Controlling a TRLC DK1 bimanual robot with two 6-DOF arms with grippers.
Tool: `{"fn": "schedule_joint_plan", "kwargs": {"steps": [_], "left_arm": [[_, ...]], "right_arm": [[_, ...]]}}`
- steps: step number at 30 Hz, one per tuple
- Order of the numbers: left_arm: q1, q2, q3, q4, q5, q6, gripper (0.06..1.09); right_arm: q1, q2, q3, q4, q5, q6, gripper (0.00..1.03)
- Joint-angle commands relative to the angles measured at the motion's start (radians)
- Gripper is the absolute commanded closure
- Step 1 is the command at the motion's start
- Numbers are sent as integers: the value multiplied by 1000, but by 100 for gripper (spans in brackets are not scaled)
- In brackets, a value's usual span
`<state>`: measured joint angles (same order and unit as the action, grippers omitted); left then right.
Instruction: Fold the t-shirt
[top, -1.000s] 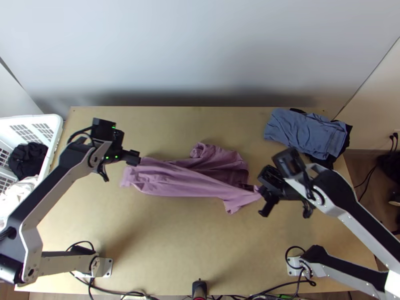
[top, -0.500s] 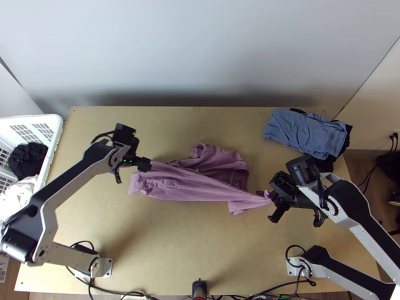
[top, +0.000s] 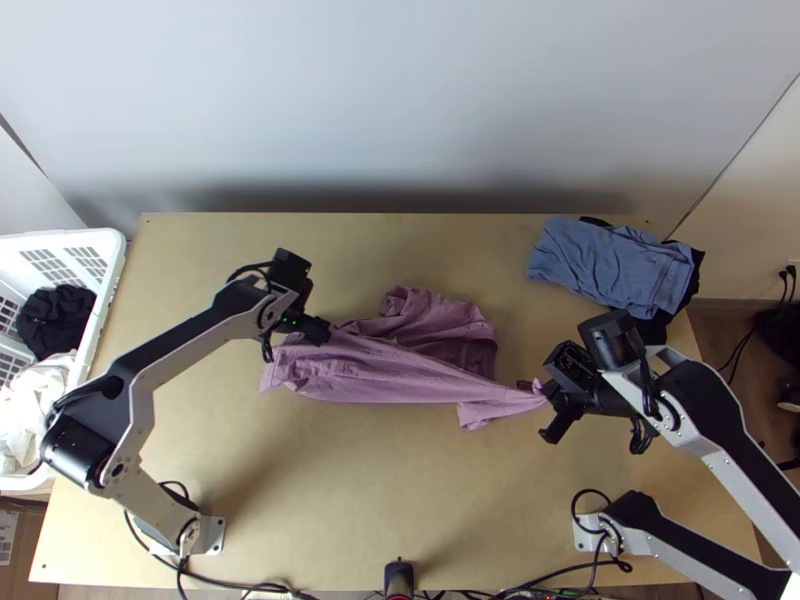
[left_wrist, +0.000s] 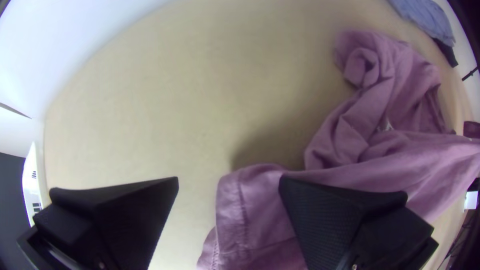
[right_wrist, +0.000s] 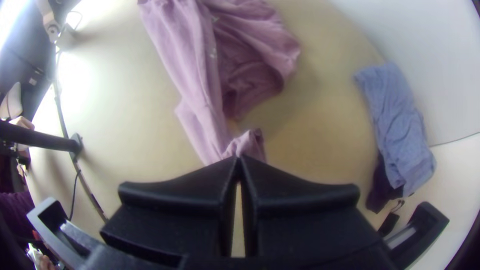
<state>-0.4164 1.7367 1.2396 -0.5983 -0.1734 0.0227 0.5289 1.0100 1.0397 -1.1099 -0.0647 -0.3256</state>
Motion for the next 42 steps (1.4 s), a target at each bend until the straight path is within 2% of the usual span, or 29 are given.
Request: {"fn": "schedule_joint_plan", "kwargs": {"steps": [1,8,11,15,19,23,35,42], "left_arm": [[-32,41,26,-3,0,0,11],[-50,30,26,-66,8,-4,13],[-50,35,24,-77,35,19,34],[-30,46,24,-81,95,42,72],[-28,43,21,-81,97,66,98],[-27,11,18,-77,95,68,105],[-28,-141,11,-87,87,74,105],[10,-51,29,-70,81,77,103]], "right_arm": [[-9,9,13,2,0,-1,100],[-24,9,10,9,-1,0,100],[-26,9,14,15,0,-1,100],[-29,12,28,19,0,-1,100],[-33,10,26,19,0,0,100],[-40,6,22,19,0,0,100],[-43,6,17,24,0,2,100],[-43,2,16,24,-1,5,100]]}}
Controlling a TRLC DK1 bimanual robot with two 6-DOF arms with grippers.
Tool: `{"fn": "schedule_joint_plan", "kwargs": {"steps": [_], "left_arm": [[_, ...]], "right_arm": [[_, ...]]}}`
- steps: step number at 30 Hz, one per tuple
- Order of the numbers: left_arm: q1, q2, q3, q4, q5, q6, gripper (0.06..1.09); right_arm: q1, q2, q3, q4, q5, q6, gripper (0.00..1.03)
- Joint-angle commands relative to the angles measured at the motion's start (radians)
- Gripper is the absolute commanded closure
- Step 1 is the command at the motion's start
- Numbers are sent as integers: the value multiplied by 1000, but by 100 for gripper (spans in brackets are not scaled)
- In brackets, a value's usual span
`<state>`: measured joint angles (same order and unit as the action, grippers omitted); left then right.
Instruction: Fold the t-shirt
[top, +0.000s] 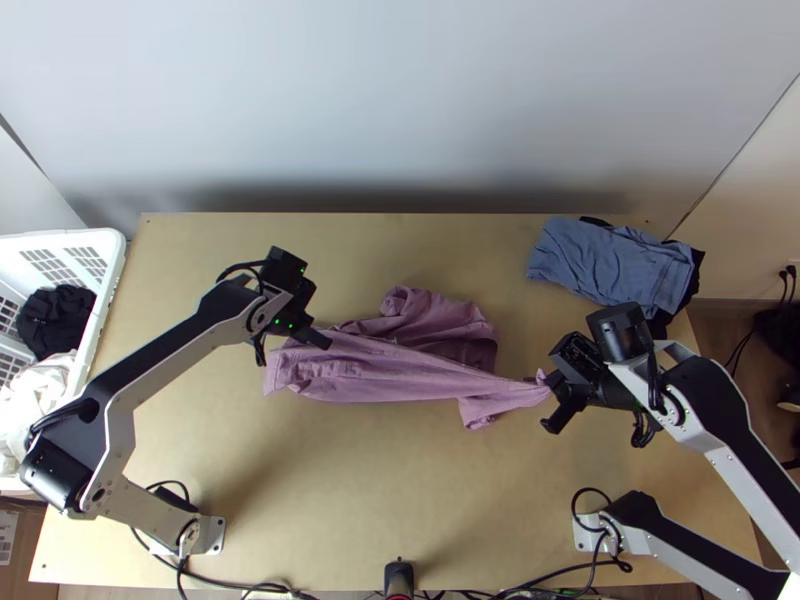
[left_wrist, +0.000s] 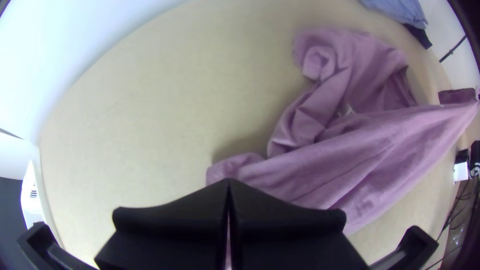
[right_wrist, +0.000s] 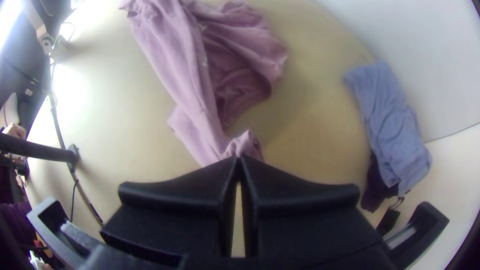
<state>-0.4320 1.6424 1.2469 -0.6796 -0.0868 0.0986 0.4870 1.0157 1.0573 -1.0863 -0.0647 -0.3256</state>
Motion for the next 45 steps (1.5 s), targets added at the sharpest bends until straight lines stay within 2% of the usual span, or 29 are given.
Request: {"fn": "schedule_joint_plan", "kwargs": {"steps": [1,3,5,6,8,9,13,21,39,45], "left_arm": [[32,62,40,6,-4,-2,98],[38,89,89,-35,-1,-11,84],[44,112,140,-86,24,-33,78],[55,125,166,-117,52,-37,70],[64,151,215,-179,75,-56,47],[67,162,237,-204,75,-54,40],[84,200,287,-282,110,-23,30],[88,247,290,-313,167,-2,29],[111,303,273,-298,165,18,29],[116,310,267,-298,167,30,35]], "right_arm": [[-1,-6,-2,-1,-1,5,100],[-1,-11,-3,-1,-1,3,100],[-1,-16,-3,-1,-1,3,100],[-1,-17,-3,-3,-1,3,100],[-1,-19,-6,-3,-1,3,100],[-1,-20,-8,-1,-1,3,100],[1,-20,-6,-1,-1,2,100],[-1,-23,-6,-3,-1,2,100],[-5,-22,-3,-1,-1,2,100],[-5,-20,-2,-1,-1,0,100]]}}
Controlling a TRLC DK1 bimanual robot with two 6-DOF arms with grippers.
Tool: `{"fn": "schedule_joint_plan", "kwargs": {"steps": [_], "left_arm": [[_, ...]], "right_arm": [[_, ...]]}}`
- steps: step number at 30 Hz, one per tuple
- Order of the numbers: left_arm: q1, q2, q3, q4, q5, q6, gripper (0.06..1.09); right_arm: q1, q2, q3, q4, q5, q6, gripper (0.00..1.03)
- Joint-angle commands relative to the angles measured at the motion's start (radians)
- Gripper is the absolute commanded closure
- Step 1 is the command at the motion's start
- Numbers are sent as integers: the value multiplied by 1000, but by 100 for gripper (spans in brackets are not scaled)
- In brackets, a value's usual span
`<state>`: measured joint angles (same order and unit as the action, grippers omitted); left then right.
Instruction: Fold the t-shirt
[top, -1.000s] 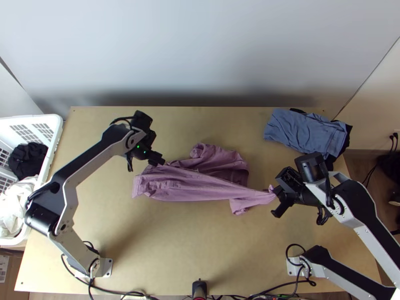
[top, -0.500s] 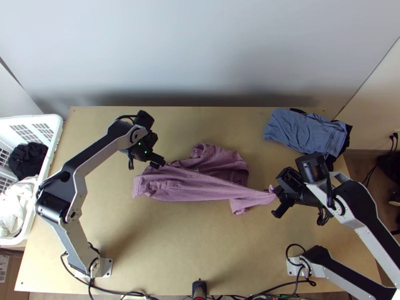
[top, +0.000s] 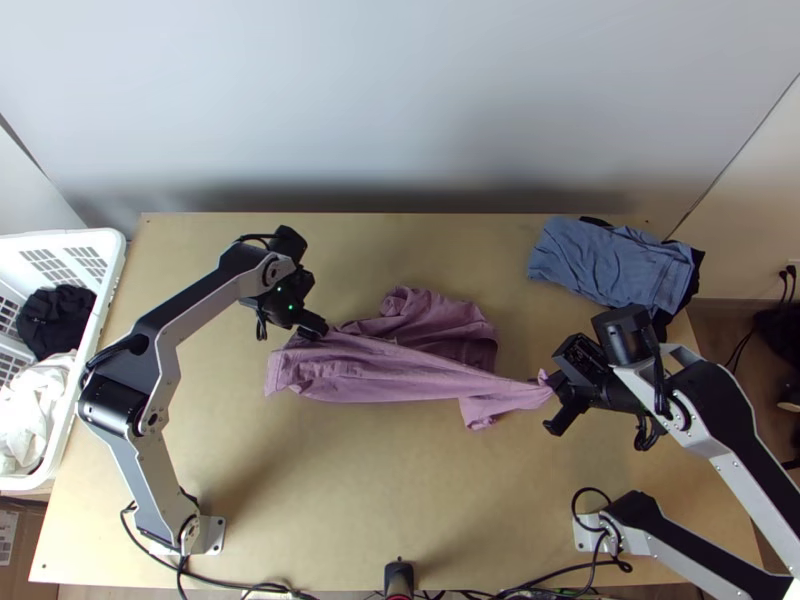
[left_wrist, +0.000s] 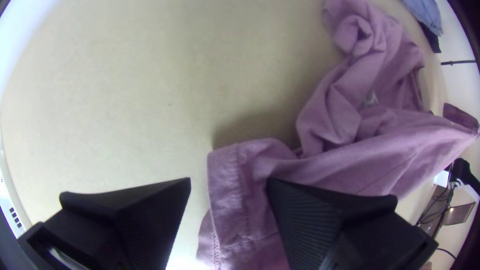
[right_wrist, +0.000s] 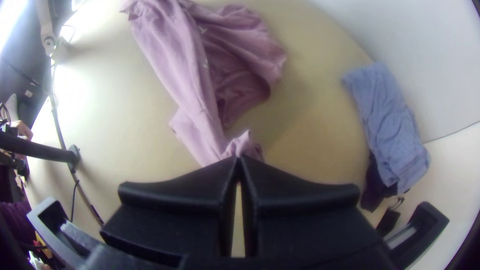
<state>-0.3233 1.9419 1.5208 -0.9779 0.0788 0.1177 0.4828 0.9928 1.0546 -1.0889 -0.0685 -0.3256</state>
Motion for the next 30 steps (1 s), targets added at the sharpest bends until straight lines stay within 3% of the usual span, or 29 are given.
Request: {"fn": "schedule_joint_plan", "kwargs": {"steps": [1,3,7,11,30], "left_arm": [[7,11,-7,1,1,11,41],[7,14,-7,1,10,16,51],[9,15,-8,-2,44,27,82],[9,8,-8,-8,53,34,105],[30,-345,-10,-39,52,-24,105]], "right_arm": [[-1,4,1,1,3,0,100],[-1,4,2,1,3,0,100],[-1,6,4,1,3,-1,100],[-3,7,4,1,3,-1,100],[-12,29,65,17,4,0,100]]}}
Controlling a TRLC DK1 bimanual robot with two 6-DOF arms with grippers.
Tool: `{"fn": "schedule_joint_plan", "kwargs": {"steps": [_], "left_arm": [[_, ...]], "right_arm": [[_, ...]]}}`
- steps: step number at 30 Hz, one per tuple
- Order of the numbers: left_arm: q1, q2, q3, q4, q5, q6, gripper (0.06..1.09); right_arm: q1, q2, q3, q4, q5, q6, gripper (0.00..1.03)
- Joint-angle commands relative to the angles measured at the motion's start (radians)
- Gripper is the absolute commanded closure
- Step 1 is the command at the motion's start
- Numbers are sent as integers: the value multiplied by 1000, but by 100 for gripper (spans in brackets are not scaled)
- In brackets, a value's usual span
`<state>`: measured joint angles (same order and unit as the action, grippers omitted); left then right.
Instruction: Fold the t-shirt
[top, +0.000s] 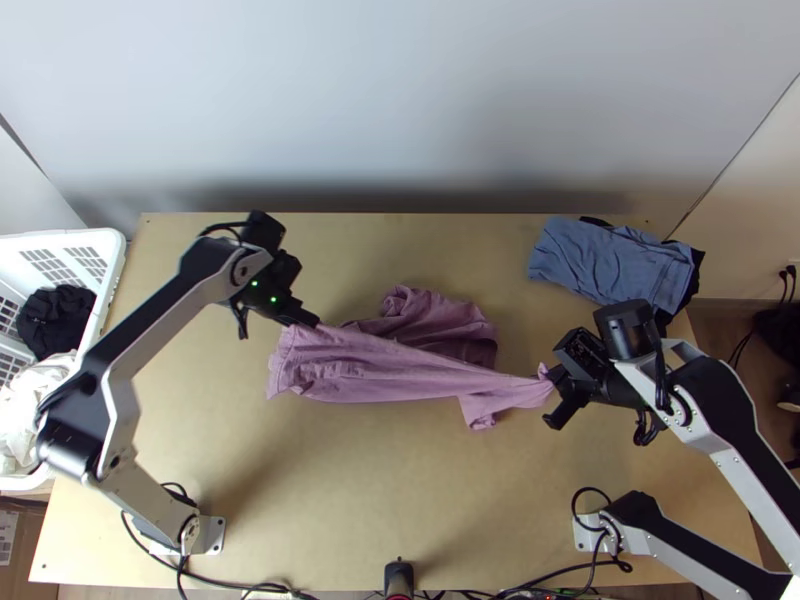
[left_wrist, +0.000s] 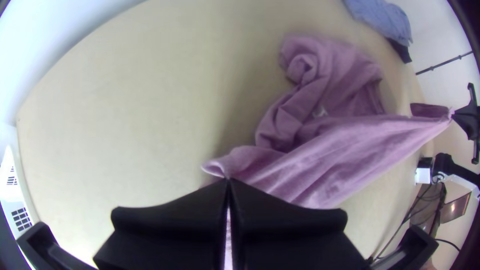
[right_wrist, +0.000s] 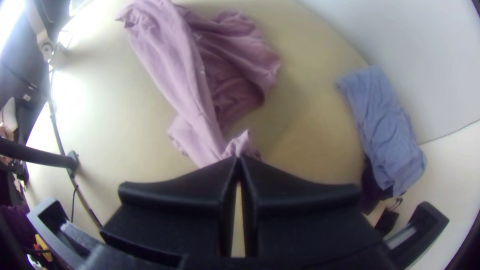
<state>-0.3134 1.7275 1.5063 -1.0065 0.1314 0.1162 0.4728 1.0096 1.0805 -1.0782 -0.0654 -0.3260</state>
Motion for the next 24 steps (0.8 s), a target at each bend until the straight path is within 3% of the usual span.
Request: {"fn": "schedule_joint_plan", "kwargs": {"steps": [1,7,13,24], "left_arm": [[28,-160,5,-12,1,-26,105],[60,-347,11,-12,-23,-38,105],[145,-485,68,-14,-36,25,105],[209,-629,328,-24,-30,45,105]], "right_arm": [[-2,17,56,6,1,1,100],[-7,40,191,8,62,-22,100],[-5,84,348,47,134,-58,100],[4,73,513,156,222,-82,100]]}}
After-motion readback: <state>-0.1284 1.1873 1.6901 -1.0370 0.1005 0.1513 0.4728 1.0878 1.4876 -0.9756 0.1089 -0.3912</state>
